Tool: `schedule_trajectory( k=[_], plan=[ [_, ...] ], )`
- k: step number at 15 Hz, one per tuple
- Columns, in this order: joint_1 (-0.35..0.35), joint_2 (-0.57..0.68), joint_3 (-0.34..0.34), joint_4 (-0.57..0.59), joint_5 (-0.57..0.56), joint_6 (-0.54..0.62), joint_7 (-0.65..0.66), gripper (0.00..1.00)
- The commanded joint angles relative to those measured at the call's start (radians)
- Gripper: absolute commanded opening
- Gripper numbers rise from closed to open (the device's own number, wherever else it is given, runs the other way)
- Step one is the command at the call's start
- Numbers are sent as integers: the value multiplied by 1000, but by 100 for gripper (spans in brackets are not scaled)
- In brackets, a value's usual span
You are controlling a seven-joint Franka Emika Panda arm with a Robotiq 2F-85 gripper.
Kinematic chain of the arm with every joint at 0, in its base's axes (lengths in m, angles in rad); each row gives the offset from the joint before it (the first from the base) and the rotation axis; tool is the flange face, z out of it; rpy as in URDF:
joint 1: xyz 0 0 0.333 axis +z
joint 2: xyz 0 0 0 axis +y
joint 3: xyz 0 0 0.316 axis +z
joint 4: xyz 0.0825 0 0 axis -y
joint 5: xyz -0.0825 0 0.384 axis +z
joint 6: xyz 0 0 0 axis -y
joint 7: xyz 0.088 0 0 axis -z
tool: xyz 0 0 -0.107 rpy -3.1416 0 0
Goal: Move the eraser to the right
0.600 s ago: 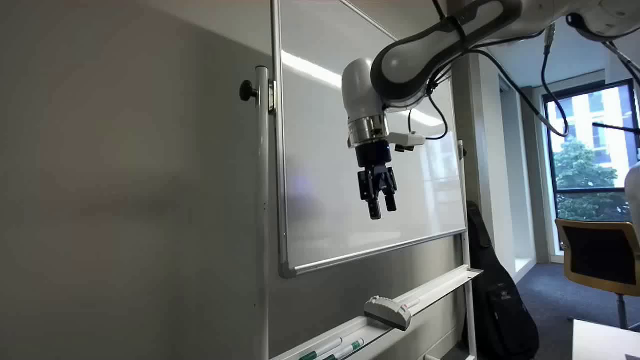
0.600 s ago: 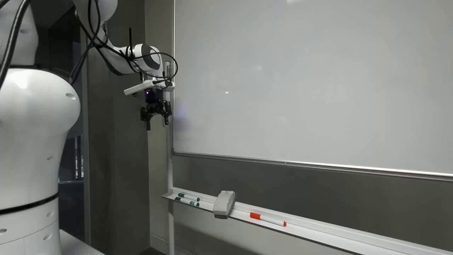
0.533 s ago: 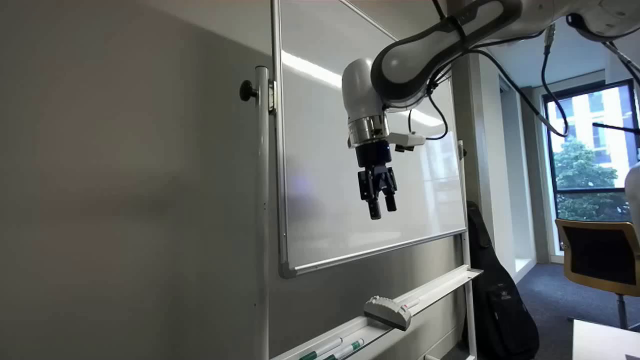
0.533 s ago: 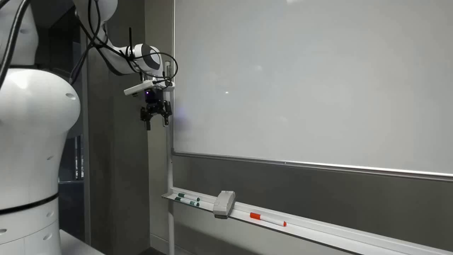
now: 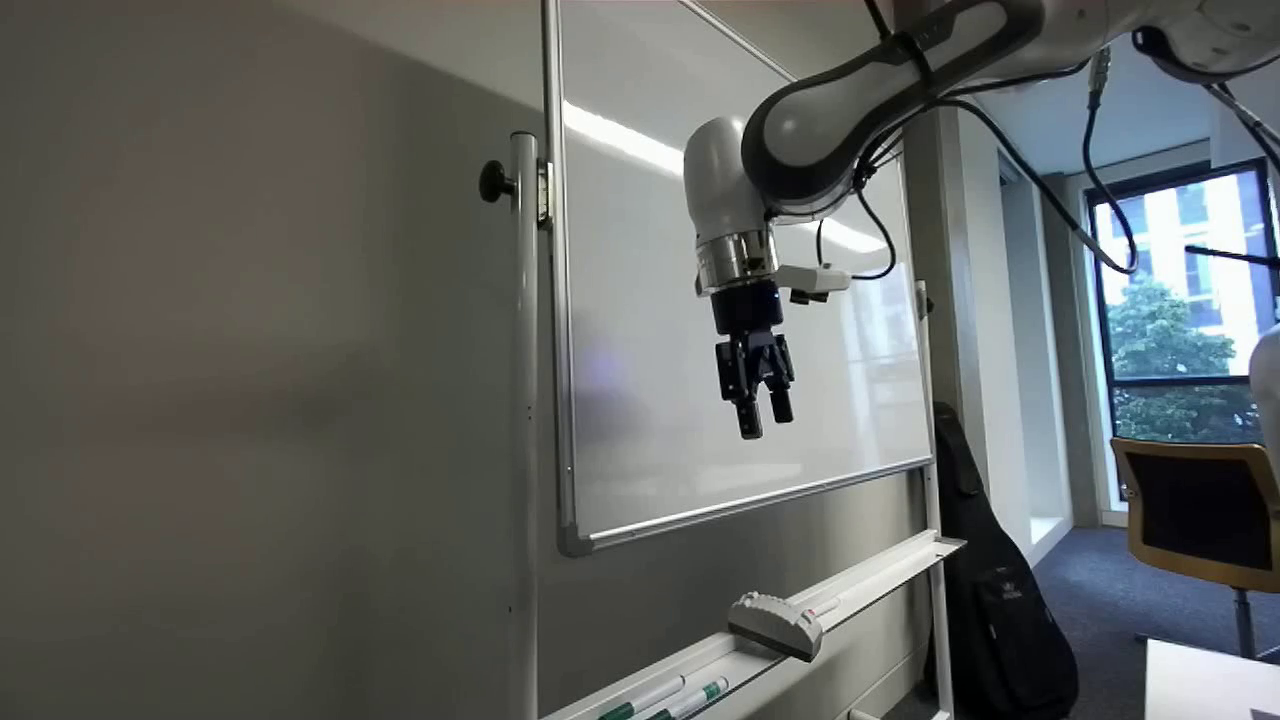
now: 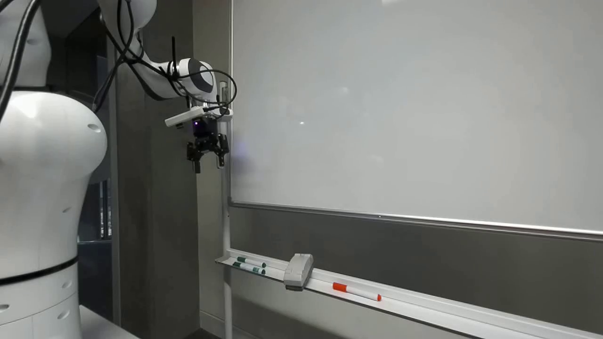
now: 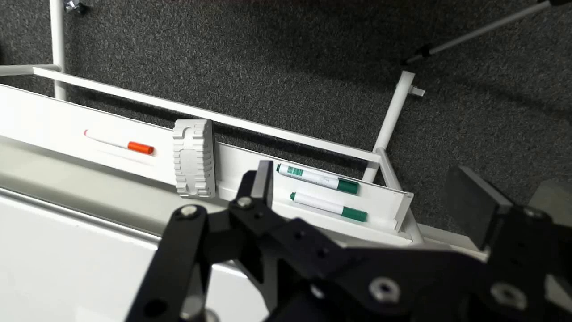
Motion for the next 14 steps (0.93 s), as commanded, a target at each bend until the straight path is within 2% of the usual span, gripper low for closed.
schedule_trajectory(
  k=[1,8,14],
  plan=[
    [22,1,-28,-11,-27,27,4,100],
    [-15,37,-101,-62,-161,91,-10,100],
    [-53,152,-186,-125,-260,310,-56,100]
  ],
)
